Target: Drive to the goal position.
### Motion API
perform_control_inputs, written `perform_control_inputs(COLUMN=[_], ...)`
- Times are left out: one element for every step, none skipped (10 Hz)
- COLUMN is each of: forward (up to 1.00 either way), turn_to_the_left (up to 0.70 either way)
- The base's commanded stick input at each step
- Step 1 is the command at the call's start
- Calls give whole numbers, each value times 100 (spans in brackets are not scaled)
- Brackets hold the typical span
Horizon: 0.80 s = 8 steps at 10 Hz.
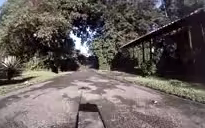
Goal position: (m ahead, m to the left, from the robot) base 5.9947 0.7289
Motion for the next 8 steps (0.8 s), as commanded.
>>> perform_control_inputs(forward=[70,70,70,70,70,70,70,70], turn_to_the_left=[0,0,0,0,0,0,0,0])
